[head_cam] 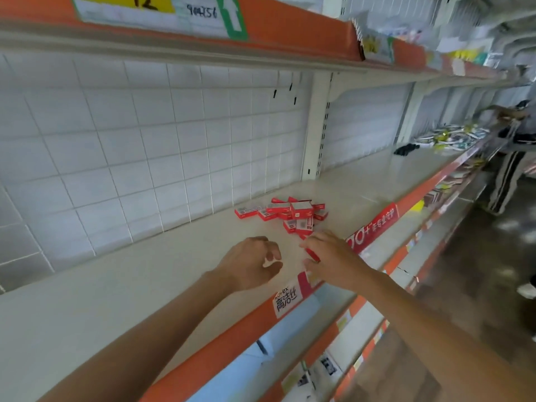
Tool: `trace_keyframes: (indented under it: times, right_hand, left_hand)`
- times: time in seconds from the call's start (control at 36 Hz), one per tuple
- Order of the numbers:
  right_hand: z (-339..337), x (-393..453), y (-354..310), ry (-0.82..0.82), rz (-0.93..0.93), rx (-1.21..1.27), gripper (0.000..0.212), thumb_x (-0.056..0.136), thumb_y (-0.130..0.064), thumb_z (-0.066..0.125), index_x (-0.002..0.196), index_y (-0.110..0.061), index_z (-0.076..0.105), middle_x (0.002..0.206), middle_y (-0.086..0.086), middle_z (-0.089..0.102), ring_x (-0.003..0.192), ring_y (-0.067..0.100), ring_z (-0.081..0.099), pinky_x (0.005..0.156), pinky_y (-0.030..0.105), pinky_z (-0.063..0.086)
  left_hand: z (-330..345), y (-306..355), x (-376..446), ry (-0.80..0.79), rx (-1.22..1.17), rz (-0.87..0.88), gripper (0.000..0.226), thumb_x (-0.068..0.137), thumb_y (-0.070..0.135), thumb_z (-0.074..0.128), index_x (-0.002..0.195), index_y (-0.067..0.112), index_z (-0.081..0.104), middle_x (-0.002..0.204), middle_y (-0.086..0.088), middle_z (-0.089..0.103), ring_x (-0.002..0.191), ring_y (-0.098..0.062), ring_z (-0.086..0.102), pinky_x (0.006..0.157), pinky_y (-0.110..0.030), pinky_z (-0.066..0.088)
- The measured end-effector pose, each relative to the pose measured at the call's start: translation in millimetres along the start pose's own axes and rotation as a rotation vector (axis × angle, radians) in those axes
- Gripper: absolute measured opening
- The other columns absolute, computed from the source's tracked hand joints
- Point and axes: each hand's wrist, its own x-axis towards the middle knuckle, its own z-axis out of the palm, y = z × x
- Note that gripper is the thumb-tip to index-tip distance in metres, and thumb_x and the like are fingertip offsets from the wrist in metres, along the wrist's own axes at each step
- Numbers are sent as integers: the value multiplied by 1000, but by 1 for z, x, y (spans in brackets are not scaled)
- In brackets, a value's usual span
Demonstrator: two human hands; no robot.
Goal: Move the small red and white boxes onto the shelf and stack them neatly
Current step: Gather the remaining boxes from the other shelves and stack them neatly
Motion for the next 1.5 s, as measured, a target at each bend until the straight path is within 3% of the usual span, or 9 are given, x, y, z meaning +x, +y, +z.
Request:
trace_keyframes:
  times: [0.14,0.28,0.39,0.56,0.72,0.89,1.06,1.25,1.5]
  right_hand:
    - [-6,39,25,-3,-77,-9,38,91,-26,52,127,-13,54,128,-3,49,123,16,41,101,32,37]
    - [-16,75,41,-80,-158,-11,40,94,-27,48,132,-16,48,137,0,43,130,15,33,107,34,33]
    - [-21,99,52,-10,-190,7,50,94,-29,52,141,-19,38,140,3,42,131,20,34,107,35,30]
    - [-10,116,74,-74,-175,-39,62,91,-33,56,146,-25,28,142,6,41,127,27,37,103,40,36]
    - [-7,134,70,-81,-233,-108,65,86,-42,62,138,-10,39,129,12,44,121,29,37,101,36,34]
    - [10,121,9,-117,-514,110,55,85,-39,64,131,-14,46,128,7,41,123,23,39,97,35,36]
    - [26,92,-69,-188,-749,243,51,82,-33,67,126,-15,49,120,5,50,115,21,40,93,34,39]
    - [33,46,-176,-171,-906,258,47,80,-34,66,120,-11,53,114,5,52,114,23,41,94,36,40]
    - [56,-47,-348,-234,-1125,328,49,83,-37,64,123,-12,51,117,4,50,116,21,40,94,33,38]
  left_hand:
    - [4,-1,19,34,14,-77,21,90,32,56,106,20,65,100,3,61,84,-14,60,80,-29,50]
    - [0,-2,30,77,45,-189,20,89,32,57,104,20,65,100,3,63,83,-13,60,79,-32,51]
    - [-7,0,34,113,83,-259,21,90,31,57,106,20,66,100,2,63,84,-13,61,79,-33,51]
    - [5,11,34,136,78,-368,21,89,29,58,105,18,67,99,0,65,83,-15,63,77,-32,51]
    - [24,26,20,221,42,-494,18,89,27,58,101,19,68,98,1,65,80,-14,63,74,-34,53]
    - [24,35,-20,304,64,-664,14,87,23,59,94,17,69,93,-1,64,75,-17,62,71,-34,52]
    - [4,40,-94,365,104,-835,13,87,22,60,93,16,70,93,-1,64,78,-18,62,70,-29,49]
    - [-25,41,-212,445,161,-979,11,86,22,59,89,18,69,91,3,63,75,-14,63,67,-25,46]
    - [-58,53,-402,513,198,-1134,10,82,20,60,83,19,69,85,1,64,71,-17,63,66,-33,52]
